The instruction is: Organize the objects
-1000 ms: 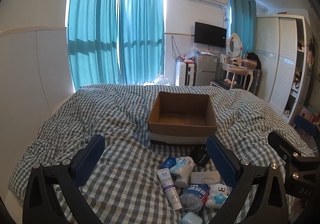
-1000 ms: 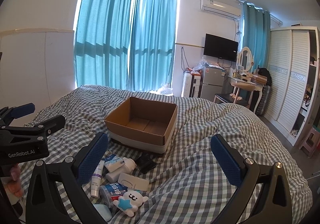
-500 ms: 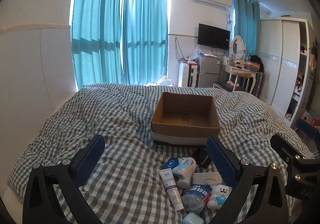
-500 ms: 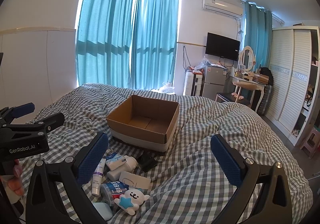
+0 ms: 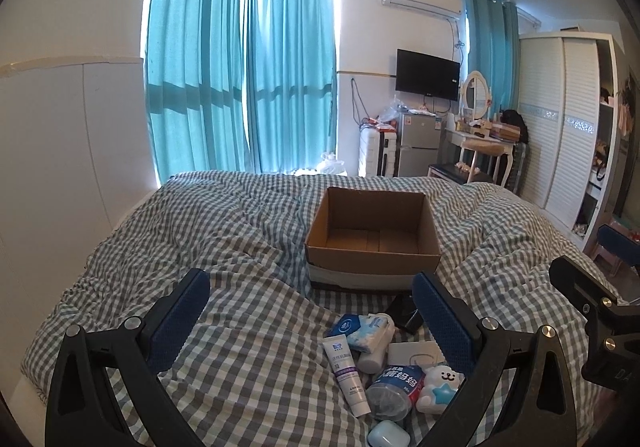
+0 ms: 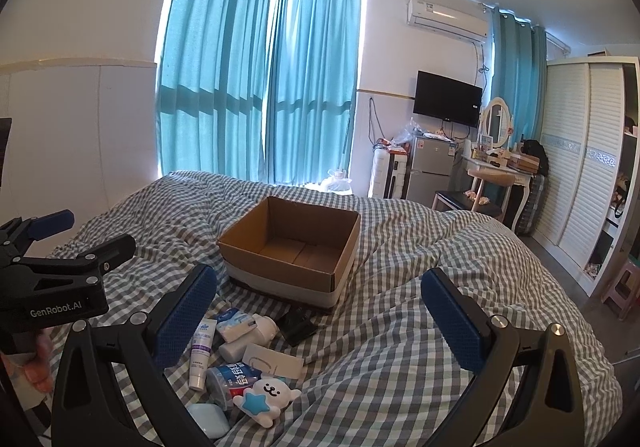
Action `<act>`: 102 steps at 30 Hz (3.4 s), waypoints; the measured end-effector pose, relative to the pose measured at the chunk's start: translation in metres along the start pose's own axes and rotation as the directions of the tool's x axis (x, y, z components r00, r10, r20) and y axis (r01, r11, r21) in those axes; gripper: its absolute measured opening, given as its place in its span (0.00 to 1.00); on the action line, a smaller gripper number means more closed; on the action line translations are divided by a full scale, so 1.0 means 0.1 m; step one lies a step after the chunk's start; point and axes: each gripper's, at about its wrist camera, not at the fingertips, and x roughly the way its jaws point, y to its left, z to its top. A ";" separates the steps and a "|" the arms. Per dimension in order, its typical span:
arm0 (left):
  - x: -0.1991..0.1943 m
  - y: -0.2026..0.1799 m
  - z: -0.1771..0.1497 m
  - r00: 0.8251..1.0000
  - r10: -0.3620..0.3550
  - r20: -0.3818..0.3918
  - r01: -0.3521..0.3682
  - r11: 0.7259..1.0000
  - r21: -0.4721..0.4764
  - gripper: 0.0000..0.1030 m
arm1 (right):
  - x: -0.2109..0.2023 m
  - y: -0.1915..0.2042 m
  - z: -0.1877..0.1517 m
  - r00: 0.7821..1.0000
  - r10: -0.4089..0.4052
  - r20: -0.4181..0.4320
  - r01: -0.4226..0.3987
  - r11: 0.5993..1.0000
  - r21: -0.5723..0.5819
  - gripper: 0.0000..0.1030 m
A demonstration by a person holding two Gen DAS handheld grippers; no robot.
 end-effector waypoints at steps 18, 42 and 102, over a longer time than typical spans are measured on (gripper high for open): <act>0.51 0.03 -0.49 0.976 0.076 -0.205 -0.068 0.997 0.044 1.00 | 0.57 0.16 -0.66 0.952 0.120 -0.281 -0.138 0.989 -0.046 0.98; 1.19 -0.14 -0.89 0.916 0.012 -0.400 0.012 0.998 0.057 0.81 | 0.92 0.17 -0.92 0.893 0.185 -0.409 -0.241 0.966 -0.089 0.59; 2.14 -0.23 1.24 0.966 -0.170 -0.193 0.190 0.978 0.087 0.20 | 2.36 -0.12 1.11 0.947 0.211 -0.243 -0.225 0.974 -0.029 0.59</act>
